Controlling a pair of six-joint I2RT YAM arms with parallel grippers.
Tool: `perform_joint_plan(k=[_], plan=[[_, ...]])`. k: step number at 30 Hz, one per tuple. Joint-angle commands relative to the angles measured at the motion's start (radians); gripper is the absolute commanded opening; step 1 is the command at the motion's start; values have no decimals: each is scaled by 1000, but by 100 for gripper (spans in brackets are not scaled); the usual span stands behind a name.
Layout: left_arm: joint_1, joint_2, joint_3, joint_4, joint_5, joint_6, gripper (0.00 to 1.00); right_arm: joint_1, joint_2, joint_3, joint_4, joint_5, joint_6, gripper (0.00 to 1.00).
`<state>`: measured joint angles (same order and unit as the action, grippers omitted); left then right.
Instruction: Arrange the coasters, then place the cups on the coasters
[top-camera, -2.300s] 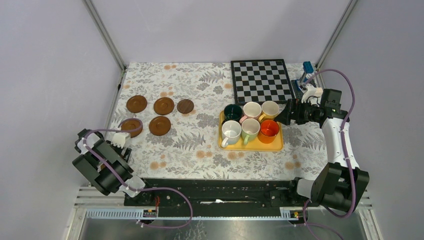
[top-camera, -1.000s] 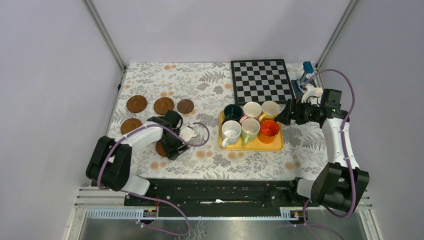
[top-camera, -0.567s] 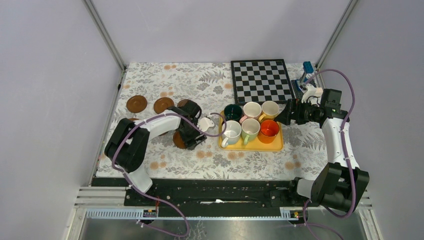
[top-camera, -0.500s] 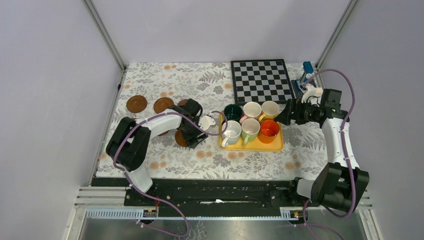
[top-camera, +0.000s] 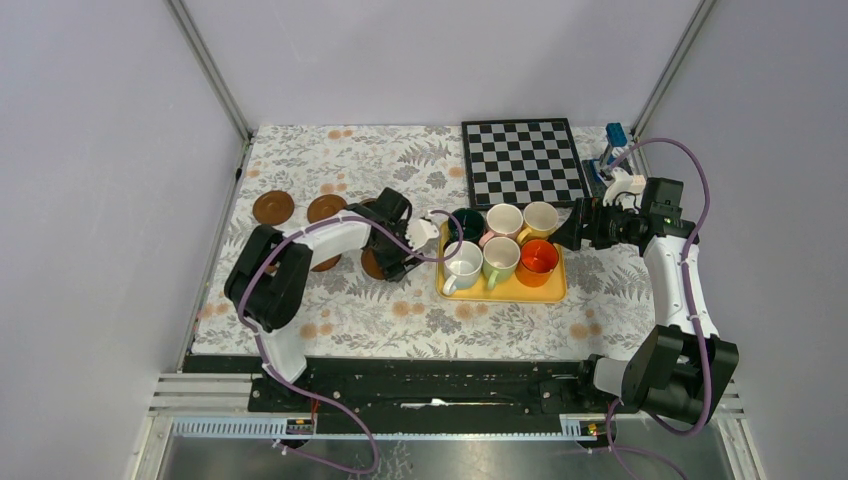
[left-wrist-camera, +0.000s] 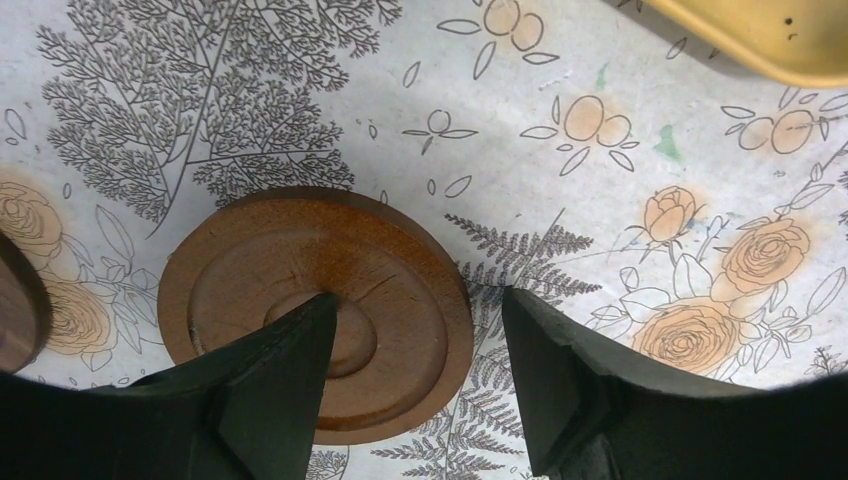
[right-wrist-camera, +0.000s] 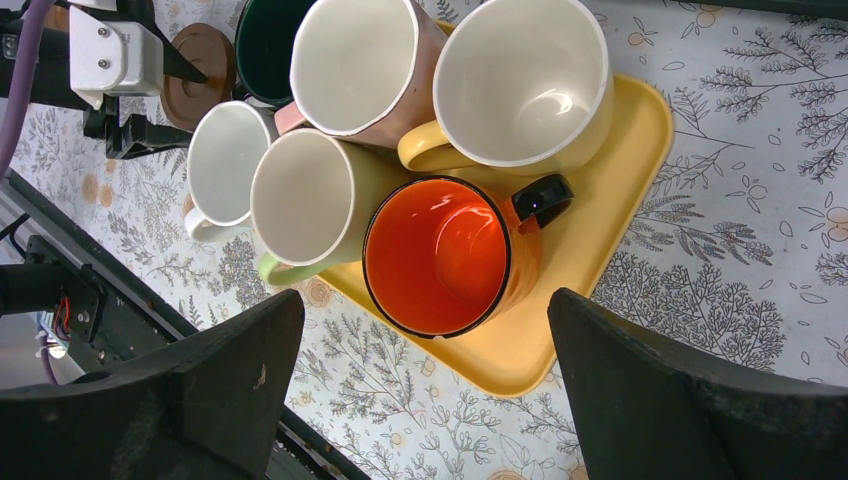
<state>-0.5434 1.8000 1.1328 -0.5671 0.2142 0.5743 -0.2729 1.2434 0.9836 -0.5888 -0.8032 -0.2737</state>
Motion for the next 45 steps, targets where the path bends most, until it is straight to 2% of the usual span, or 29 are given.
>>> perform_joint_plan(k=[1, 24, 29, 35, 41, 45], plan=[[25, 32, 24, 33, 10, 18, 66, 4, -32, 1, 11, -1, -18, 100], [82, 2, 64, 12, -14, 42, 67, 4, -32, -2, 11, -7, -18, 100], [84, -25, 114, -34, 15, 30, 70, 3, -32, -5, 10, -10, -19, 100], [159, -56, 246, -76, 122, -66, 73, 4, -32, -3, 10, -14, -19, 98], [238, 12, 300, 31, 67, -187, 73, 3, -41, -3, 9, -11, -22, 98], [250, 57, 316, 87, 56, -242, 72, 3, -42, -1, 11, -5, -20, 98]])
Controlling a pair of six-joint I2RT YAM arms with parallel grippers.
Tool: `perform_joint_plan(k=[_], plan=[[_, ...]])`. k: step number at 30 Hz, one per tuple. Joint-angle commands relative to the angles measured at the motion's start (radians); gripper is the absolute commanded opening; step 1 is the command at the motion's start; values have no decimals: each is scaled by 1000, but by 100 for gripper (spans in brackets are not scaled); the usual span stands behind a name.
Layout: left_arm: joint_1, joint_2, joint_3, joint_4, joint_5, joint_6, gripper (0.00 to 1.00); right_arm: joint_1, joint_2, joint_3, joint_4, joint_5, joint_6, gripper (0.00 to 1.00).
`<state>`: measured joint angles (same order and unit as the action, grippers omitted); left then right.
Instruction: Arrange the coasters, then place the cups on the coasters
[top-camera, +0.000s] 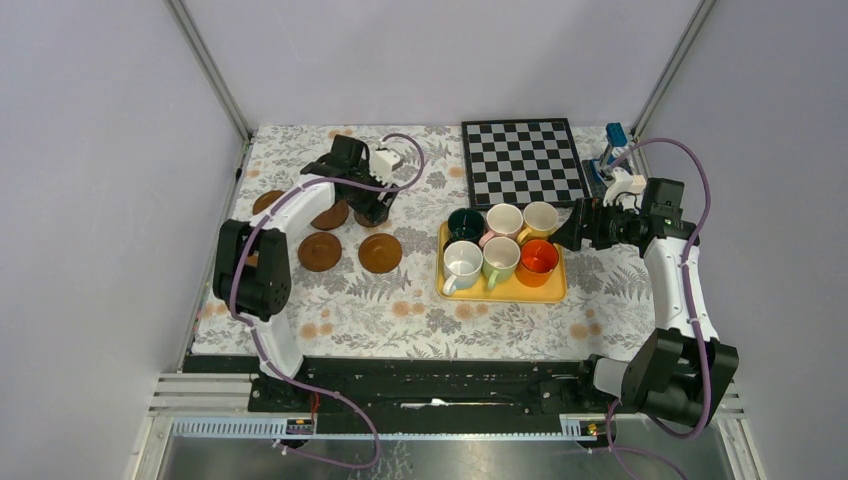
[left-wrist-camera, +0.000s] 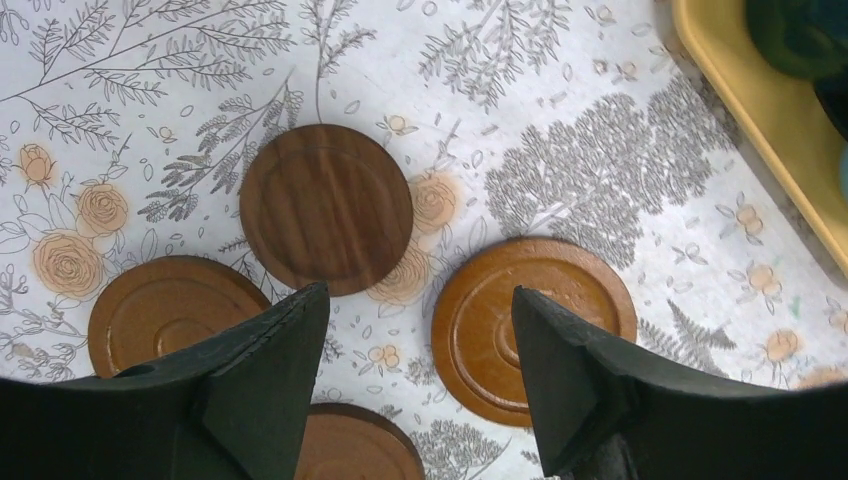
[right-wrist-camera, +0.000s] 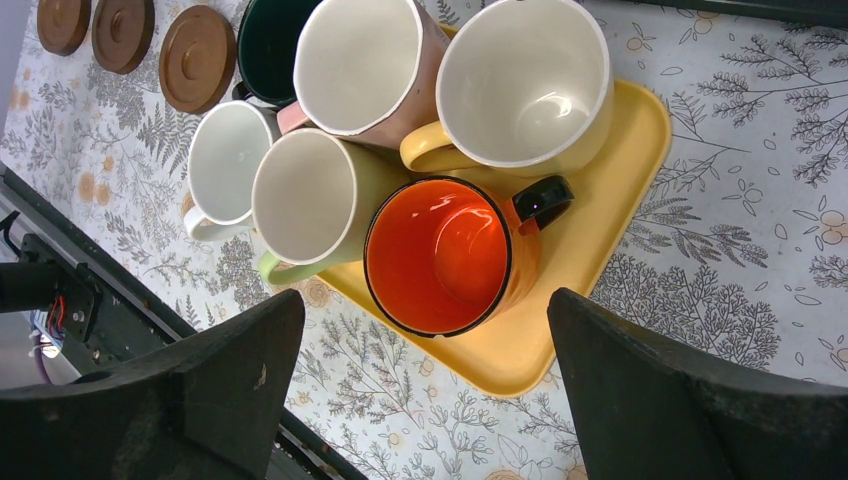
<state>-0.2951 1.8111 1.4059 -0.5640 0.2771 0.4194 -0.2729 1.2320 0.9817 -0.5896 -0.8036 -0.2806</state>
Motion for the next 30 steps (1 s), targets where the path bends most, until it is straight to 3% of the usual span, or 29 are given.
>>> perform_joint_plan(k=[1, 17, 30], plan=[[2, 57, 46, 94, -12, -100, 72, 3, -31, 0, 13, 0, -10, 98], [2, 209, 75, 156, -34, -175, 63, 4, -39, -9, 31, 17, 3, 98], [-20, 278, 146, 123, 55, -182, 61, 3, -39, -9, 27, 21, -4, 98]])
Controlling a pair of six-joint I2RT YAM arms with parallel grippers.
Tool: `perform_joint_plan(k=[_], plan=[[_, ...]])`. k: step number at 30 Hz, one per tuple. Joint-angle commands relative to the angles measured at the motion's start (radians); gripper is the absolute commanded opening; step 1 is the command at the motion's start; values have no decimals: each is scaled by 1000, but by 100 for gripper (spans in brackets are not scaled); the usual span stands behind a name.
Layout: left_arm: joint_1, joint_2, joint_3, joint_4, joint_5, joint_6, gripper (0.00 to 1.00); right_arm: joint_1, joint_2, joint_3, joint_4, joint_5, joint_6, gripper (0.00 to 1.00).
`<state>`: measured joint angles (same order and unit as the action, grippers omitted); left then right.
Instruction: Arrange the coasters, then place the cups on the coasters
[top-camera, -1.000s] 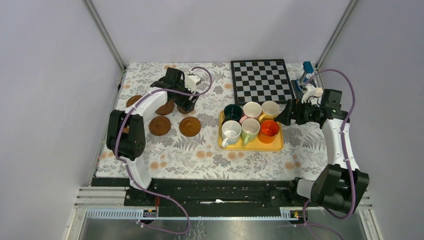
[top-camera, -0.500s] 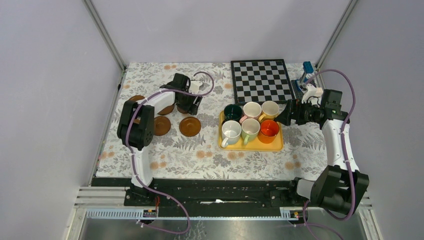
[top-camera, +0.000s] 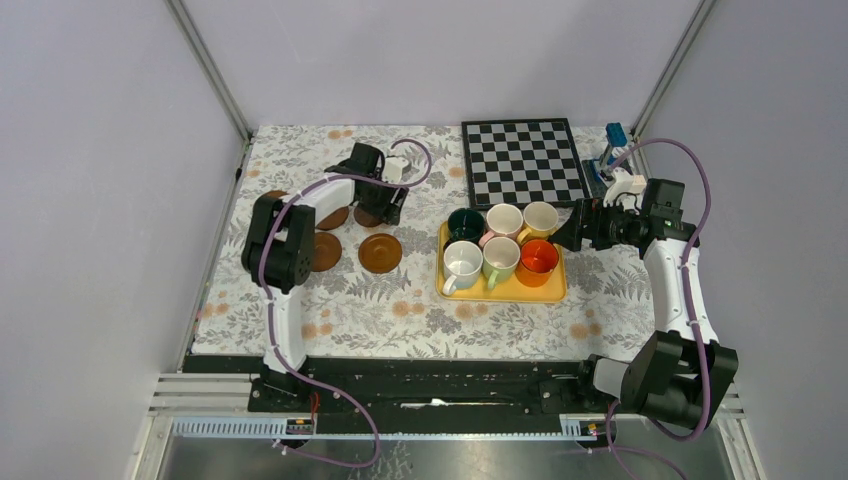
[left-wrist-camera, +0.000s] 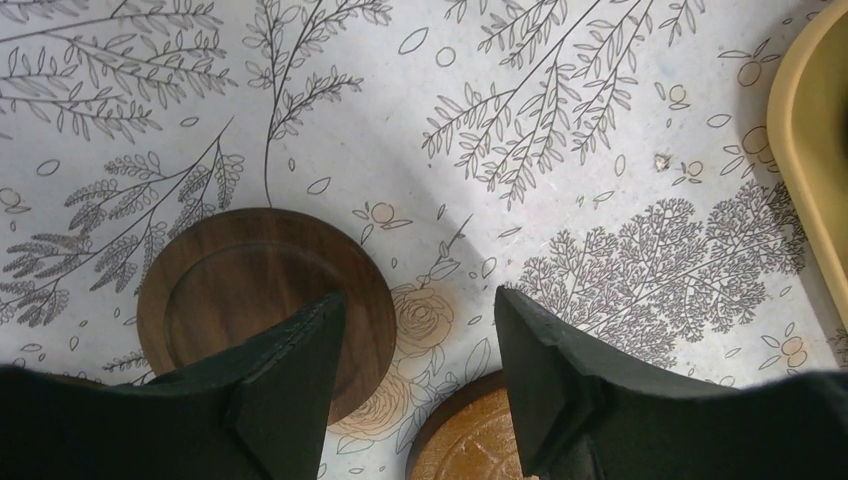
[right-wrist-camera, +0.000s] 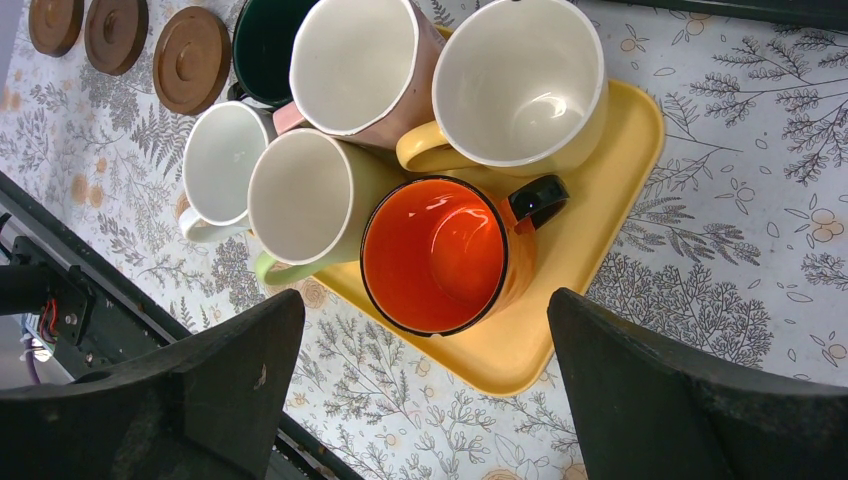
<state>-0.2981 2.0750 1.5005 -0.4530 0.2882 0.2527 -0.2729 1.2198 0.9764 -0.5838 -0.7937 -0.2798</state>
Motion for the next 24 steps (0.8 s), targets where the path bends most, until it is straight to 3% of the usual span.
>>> perform_joint_plan(k=[1, 24], plan=[[-22, 15, 55, 10, 44, -15, 61, 3, -25, -2, 20, 12, -4, 98], [-67, 49, 130, -7, 84, -23, 62, 3, -22, -2, 19, 13, -7, 98]])
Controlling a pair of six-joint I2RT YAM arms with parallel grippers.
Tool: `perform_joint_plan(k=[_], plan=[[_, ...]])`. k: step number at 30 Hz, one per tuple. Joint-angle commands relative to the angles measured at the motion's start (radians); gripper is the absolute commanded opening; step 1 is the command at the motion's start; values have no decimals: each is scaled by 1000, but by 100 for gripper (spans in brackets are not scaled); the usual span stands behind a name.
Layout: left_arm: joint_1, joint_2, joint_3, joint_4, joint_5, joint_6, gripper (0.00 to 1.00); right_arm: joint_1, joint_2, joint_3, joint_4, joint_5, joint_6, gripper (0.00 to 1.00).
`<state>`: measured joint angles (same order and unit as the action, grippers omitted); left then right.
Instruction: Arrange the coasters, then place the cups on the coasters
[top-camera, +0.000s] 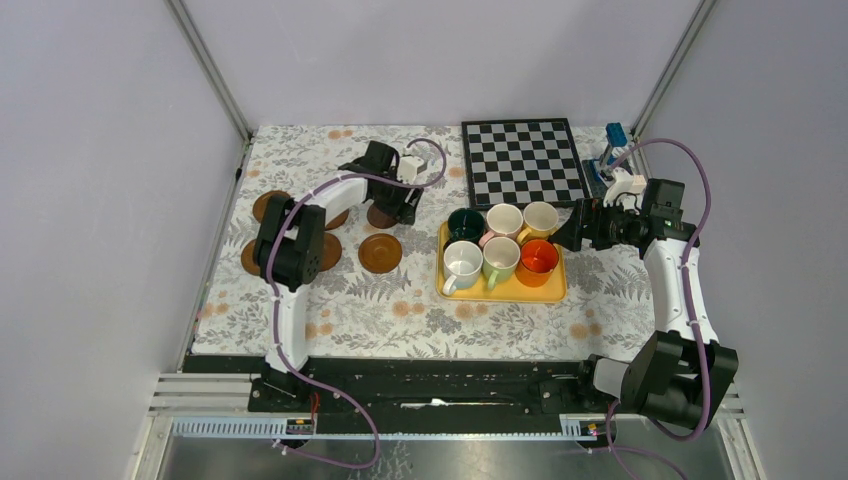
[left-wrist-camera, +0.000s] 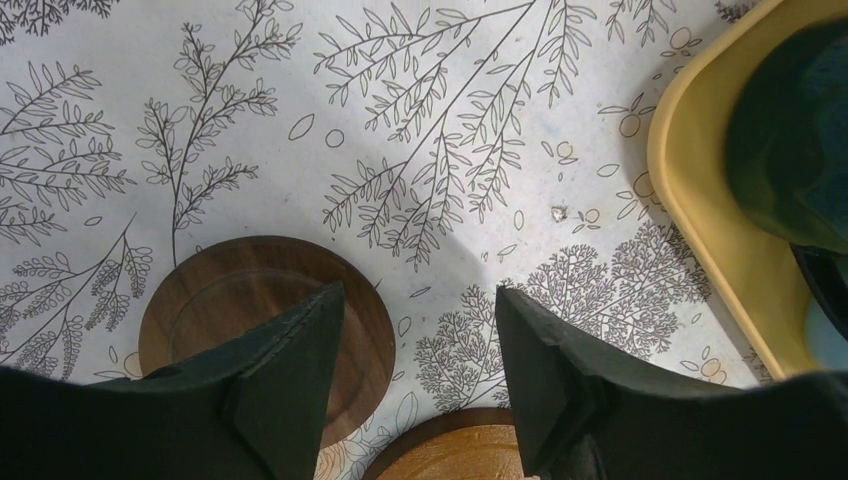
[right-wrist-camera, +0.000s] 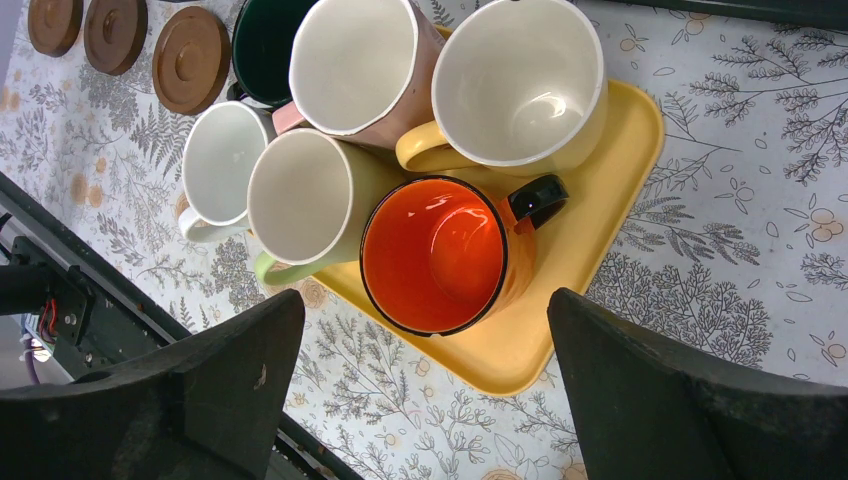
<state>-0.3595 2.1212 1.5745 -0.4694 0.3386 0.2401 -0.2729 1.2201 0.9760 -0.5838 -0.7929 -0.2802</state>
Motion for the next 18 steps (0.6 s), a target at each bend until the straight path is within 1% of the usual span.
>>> perform_joint_plan(k=[1, 7, 12, 18], plan=[[-6, -3, 61, 9, 35, -11, 63, 3, -23, -3, 19, 12, -7, 98], [-5, -59, 89, -10, 16, -19, 71, 4, -24, 4, 14, 11, -10, 98], [9, -140, 126, -48, -5, -31, 79, 4, -17, 25, -3, 5, -20, 98], [73, -265, 66, -103, -32, -41, 92, 4, 12, 89, -45, 5, -35, 98]])
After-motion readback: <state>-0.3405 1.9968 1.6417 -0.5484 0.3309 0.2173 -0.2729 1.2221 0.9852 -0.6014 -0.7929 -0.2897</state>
